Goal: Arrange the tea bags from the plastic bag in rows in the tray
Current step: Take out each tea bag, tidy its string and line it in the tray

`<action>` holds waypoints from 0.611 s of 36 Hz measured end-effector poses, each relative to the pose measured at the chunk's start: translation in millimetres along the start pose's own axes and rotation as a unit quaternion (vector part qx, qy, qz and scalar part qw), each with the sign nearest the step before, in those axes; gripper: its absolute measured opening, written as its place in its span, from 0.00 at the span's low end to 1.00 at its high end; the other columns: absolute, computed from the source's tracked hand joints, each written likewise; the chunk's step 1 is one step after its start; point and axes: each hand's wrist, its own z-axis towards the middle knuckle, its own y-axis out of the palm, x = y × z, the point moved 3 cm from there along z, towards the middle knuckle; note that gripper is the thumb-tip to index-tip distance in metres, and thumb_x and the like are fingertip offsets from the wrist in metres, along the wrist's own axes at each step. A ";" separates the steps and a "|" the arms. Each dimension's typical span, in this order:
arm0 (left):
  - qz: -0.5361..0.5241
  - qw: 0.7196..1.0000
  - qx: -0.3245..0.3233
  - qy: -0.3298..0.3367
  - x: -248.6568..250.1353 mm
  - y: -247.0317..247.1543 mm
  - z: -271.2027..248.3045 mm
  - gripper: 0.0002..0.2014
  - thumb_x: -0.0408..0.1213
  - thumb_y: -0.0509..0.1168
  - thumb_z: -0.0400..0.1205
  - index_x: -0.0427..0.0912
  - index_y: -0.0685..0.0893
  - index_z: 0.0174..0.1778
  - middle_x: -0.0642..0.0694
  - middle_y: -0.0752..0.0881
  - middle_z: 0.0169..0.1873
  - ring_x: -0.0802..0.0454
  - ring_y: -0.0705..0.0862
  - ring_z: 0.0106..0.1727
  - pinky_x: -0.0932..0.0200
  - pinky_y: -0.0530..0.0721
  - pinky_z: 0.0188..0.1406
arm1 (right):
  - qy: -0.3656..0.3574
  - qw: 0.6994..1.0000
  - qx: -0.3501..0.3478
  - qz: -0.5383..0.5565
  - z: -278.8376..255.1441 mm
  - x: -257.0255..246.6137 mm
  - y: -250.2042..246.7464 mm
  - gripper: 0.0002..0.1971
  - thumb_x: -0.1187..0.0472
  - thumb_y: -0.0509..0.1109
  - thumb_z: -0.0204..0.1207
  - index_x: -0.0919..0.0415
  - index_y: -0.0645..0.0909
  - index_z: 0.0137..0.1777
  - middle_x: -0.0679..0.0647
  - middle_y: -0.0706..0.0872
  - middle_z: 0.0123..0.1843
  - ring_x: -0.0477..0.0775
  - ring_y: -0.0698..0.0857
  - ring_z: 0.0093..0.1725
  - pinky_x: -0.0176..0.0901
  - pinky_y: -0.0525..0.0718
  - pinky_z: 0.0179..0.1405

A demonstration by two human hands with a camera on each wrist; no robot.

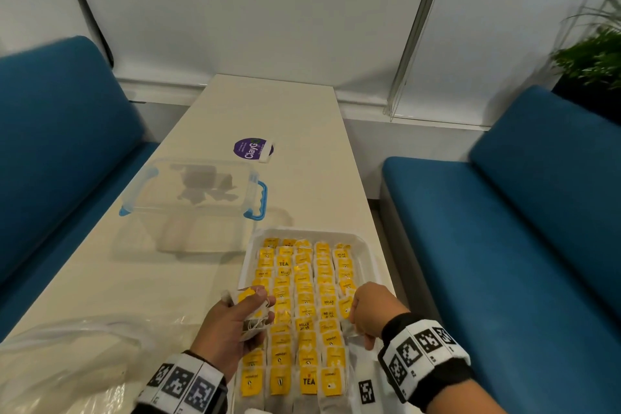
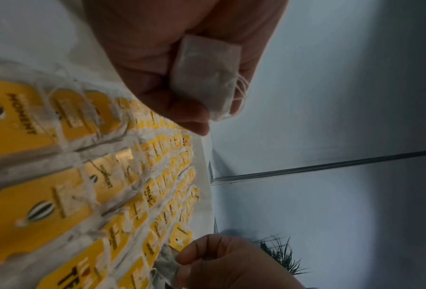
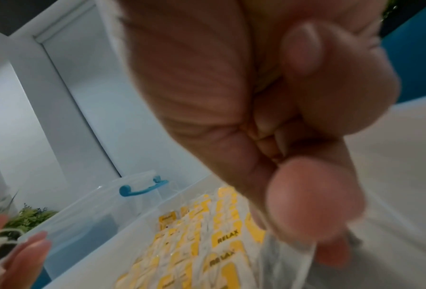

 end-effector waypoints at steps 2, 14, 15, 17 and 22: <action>0.003 1.000 -0.001 0.001 -0.2 -0.2 0.5 0.06 0.35 0.67 0.79 0.36 0.85 0.40 0.45 0.87 0.29 0.57 0.85 0.23 0.69 0.76 0.17 | 0.011 1.000 -0.003 0.002 1.7 -0.5 0.6 0.11 0.67 0.62 0.77 0.58 0.73 0.32 0.54 0.83 0.35 0.43 0.81 0.20 0.29 0.75 0.14; 0.040 0.999 -0.031 -0.007 -2.6 5.6 -0.2 0.08 0.42 0.66 0.79 0.40 0.83 0.45 0.45 0.86 0.30 0.52 0.83 0.26 0.66 0.76 0.20 | -0.025 0.995 0.065 -0.070 -1.9 -7.8 -7.0 0.11 0.55 0.64 0.79 0.58 0.77 0.37 0.51 0.80 0.37 0.52 0.81 0.39 0.39 0.79 0.40; 0.038 0.999 -0.035 -0.011 -3.1 7.2 -0.9 0.10 0.44 0.65 0.79 0.41 0.84 0.45 0.44 0.86 0.30 0.51 0.84 0.27 0.66 0.76 0.21 | -0.038 0.994 0.073 -0.071 -4.8 -9.6 -10.4 0.14 0.53 0.65 0.79 0.58 0.76 0.34 0.51 0.80 0.36 0.52 0.80 0.39 0.40 0.79 0.40; 0.040 0.998 -0.042 -0.022 -3.9 10.8 -3.3 0.14 0.48 0.63 0.80 0.41 0.84 0.46 0.44 0.87 0.30 0.50 0.84 0.27 0.65 0.76 0.22 | -0.069 0.993 0.080 -0.052 -13.2 -14.2 -17.5 0.14 0.51 0.66 0.78 0.59 0.80 0.37 0.52 0.81 0.36 0.51 0.81 0.39 0.43 0.80 0.43; 0.032 0.996 -0.065 -0.048 -2.7 23.9 -9.1 0.22 0.56 0.59 0.79 0.39 0.85 0.46 0.42 0.87 0.30 0.48 0.85 0.27 0.64 0.77 0.18 | -0.210 0.967 0.044 0.133 -40.9 -40.3 -23.4 0.09 0.54 0.73 0.74 0.57 0.85 0.50 0.45 0.79 0.39 0.40 0.77 0.32 0.33 0.75 0.34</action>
